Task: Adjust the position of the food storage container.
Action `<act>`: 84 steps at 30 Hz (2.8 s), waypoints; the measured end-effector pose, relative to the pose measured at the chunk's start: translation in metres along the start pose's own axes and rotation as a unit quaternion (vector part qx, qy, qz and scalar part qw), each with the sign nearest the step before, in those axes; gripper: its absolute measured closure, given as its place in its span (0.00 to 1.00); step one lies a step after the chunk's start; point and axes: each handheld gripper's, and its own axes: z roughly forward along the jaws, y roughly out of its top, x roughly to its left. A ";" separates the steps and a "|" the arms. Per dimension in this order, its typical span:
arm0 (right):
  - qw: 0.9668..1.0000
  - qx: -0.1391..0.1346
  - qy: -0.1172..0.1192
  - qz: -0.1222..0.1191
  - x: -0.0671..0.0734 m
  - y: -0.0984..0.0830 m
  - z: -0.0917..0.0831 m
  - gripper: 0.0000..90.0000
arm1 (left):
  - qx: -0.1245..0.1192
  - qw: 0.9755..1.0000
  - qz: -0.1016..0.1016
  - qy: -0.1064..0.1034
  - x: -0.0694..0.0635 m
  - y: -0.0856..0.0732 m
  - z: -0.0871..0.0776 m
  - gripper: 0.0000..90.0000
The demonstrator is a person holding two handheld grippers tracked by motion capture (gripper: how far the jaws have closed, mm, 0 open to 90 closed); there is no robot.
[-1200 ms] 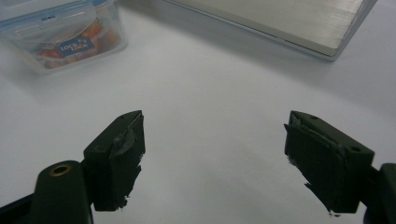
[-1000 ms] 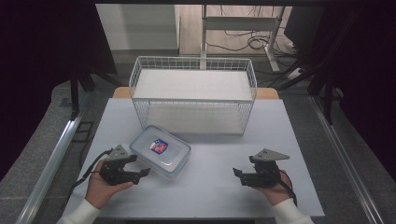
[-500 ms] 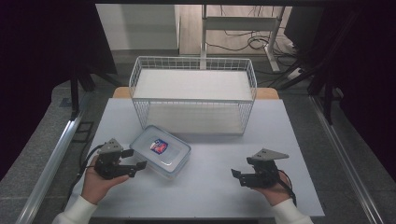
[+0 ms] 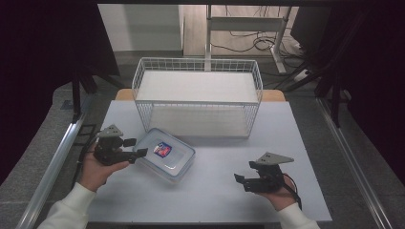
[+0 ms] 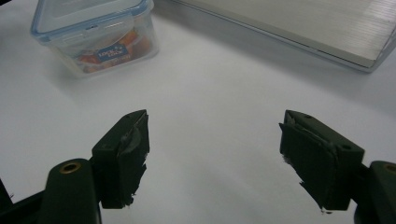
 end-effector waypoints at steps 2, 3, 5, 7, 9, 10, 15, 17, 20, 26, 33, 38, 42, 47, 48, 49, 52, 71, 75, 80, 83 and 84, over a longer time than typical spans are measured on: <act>1.000 0.000 0.000 -0.003 0.001 0.000 0.000 0.27 | 0.001 1.000 -0.003 0.002 0.004 0.003 0.001 0.40; 1.000 0.001 0.001 -0.004 0.001 0.000 0.000 0.27 | 0.003 1.000 -0.002 0.003 0.005 0.005 0.002 0.40; 1.000 0.003 0.003 -0.003 0.001 0.001 0.000 0.27 | 0.007 1.000 -0.002 0.003 0.008 0.008 0.004 0.42; 1.000 0.004 0.003 0.000 0.001 0.000 0.000 0.27 | 0.010 1.000 0.001 0.008 0.009 0.011 0.005 0.44; 1.000 0.005 0.003 0.002 0.001 0.000 0.001 0.27 | 0.012 1.000 0.006 0.011 0.011 0.014 0.006 0.47; 1.000 0.005 0.003 0.002 0.001 0.000 0.001 0.27 | 0.012 1.000 0.006 0.011 0.011 0.014 0.006 0.48; 1.000 0.012 0.001 0.007 0.000 -0.001 0.003 0.28 | 0.032 0.999 0.007 0.012 0.023 0.024 0.013 0.60; 1.000 0.010 -0.004 0.008 -0.001 -0.002 0.004 0.28 | 0.037 0.999 0.005 0.015 0.027 0.027 0.017 0.65; 1.000 0.008 -0.007 0.012 -0.002 -0.002 0.003 0.29 | 0.053 0.998 0.004 0.022 0.033 0.029 0.023 0.73; 1.000 0.014 -0.006 0.013 -0.002 -0.003 0.005 0.29 | 0.068 0.997 -0.006 0.036 0.047 0.028 0.034 0.96; 1.000 0.021 -0.008 0.015 -0.002 -0.004 0.007 0.29 | 0.098 0.994 -0.023 0.040 0.063 0.024 0.047 1.00; 1.000 0.022 -0.009 0.017 -0.003 -0.004 0.008 0.29 | 0.120 0.991 -0.023 0.051 0.070 0.019 0.056 1.00; 1.000 0.024 -0.009 0.015 -0.002 -0.004 0.009 0.29 | 0.137 0.989 -0.020 0.058 0.074 0.016 0.064 1.00; 1.000 0.024 -0.009 0.013 -0.003 -0.005 0.009 0.29 | 0.148 0.987 -0.018 0.058 0.076 0.012 0.069 1.00; 1.000 0.024 -0.009 0.014 -0.003 -0.005 0.008 0.29 | 0.151 0.987 -0.016 0.058 0.076 0.011 0.069 1.00; 1.000 0.024 -0.010 0.014 -0.003 -0.005 0.009 0.29 | 0.153 0.986 -0.015 0.058 0.077 0.010 0.070 1.00; 1.000 0.025 -0.010 0.012 -0.003 -0.005 0.009 0.29 | 0.153 0.987 -0.018 0.055 0.077 0.010 0.069 1.00; 1.000 0.027 -0.010 0.011 -0.002 -0.005 0.010 0.29 | 0.177 0.982 -0.011 0.065 0.077 0.006 0.074 1.00; 1.000 0.027 -0.009 0.011 -0.002 -0.005 0.010 0.29 | 0.179 0.982 -0.005 0.057 0.074 0.003 0.071 1.00; 1.000 0.027 -0.010 0.011 -0.001 -0.005 0.010 0.29 | 0.182 0.982 0.001 0.043 0.064 -0.002 0.069 1.00; 1.000 0.027 -0.010 0.011 -0.001 -0.005 0.010 0.29 | 0.186 0.982 0.006 0.034 0.057 -0.004 0.069 1.00; 1.000 0.028 -0.010 0.011 -0.001 -0.005 0.010 0.29 | 0.185 0.982 0.005 0.032 0.054 -0.004 0.069 1.00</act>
